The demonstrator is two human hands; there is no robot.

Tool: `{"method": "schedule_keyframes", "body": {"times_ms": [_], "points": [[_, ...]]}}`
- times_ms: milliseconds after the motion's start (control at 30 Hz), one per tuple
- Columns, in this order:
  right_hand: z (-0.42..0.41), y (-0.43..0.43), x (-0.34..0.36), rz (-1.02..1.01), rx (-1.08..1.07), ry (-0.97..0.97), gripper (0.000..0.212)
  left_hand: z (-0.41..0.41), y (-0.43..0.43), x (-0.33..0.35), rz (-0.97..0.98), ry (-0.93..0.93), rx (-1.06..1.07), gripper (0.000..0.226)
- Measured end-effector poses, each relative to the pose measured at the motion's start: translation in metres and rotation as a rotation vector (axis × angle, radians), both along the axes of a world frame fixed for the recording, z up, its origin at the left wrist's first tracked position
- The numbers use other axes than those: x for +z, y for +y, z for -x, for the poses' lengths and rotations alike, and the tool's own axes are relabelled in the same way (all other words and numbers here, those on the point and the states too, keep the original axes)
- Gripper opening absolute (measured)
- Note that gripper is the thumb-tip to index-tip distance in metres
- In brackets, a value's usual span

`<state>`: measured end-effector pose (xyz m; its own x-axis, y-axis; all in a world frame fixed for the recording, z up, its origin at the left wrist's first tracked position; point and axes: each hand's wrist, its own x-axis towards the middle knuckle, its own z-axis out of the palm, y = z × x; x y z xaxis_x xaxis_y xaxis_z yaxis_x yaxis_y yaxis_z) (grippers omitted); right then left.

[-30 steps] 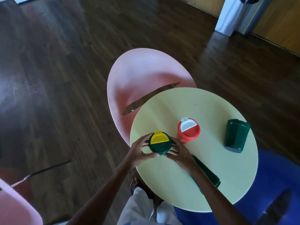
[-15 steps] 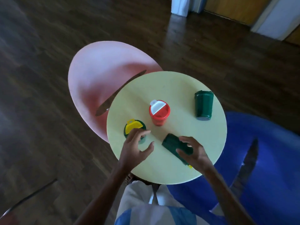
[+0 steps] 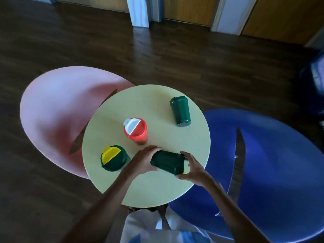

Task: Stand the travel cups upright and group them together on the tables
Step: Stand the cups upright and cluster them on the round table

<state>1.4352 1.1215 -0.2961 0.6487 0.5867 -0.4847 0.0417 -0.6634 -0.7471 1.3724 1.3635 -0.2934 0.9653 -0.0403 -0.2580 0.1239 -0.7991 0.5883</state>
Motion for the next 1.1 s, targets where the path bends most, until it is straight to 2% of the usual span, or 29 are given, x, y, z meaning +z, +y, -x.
{"method": "schedule_keyframes", "body": {"times_ms": [167,300,500,633,700,867,1100], "points": [[-0.011,-0.002,0.024,-0.133,-0.051,-0.056,0.087,0.005,-0.003,0.004,0.293,0.005,0.174,0.078],[-0.036,0.002,0.066,-0.282,-0.068,-0.141,0.086,-0.002,-0.010,0.024,0.506,-0.074,0.350,0.077],[-0.048,0.017,0.098,-0.496,-0.223,-0.095,0.085,-0.015,-0.021,0.045,0.805,-0.083,0.497,0.075],[-0.040,0.018,0.093,-0.619,-0.355,0.077,0.085,-0.013,-0.029,0.041,0.833,-0.022,0.515,0.073],[-0.037,0.014,0.088,-0.613,-0.343,0.072,0.090,-0.009,-0.027,0.038,0.802,0.039,0.468,0.070],[-0.034,0.011,0.071,-0.454,-0.200,-0.007,0.087,-0.011,-0.024,0.047,0.721,0.102,0.375,0.071],[-0.035,0.014,0.058,-0.385,-0.155,0.050,0.089,-0.010,-0.027,0.045,0.716,0.055,0.367,0.080]]}}
